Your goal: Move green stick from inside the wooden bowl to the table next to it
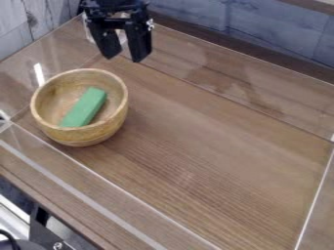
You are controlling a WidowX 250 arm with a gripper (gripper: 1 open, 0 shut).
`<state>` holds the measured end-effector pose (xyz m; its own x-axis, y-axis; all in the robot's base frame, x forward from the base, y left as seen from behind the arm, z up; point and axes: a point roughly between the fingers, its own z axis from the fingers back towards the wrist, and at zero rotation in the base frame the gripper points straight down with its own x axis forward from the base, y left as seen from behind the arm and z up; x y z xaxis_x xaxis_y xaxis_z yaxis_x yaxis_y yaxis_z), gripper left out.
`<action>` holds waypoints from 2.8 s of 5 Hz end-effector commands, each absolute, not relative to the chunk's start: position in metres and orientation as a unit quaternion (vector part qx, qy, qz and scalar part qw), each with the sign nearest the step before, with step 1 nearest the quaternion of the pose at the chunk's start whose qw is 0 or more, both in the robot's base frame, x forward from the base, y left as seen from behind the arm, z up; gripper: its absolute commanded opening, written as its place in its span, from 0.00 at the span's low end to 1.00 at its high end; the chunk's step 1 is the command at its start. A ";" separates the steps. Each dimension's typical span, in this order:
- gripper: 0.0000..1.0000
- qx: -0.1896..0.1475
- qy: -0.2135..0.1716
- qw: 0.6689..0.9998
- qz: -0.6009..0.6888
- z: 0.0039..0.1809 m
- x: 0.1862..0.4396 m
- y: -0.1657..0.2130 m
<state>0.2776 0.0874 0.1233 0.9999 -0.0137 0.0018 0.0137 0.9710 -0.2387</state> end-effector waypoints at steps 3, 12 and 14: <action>1.00 -0.109 -0.022 0.991 -0.071 0.153 0.266 0.083; 1.00 -0.013 -0.019 1.000 0.011 0.060 0.253 0.135; 1.00 -0.003 -0.025 1.000 0.017 0.060 0.269 0.147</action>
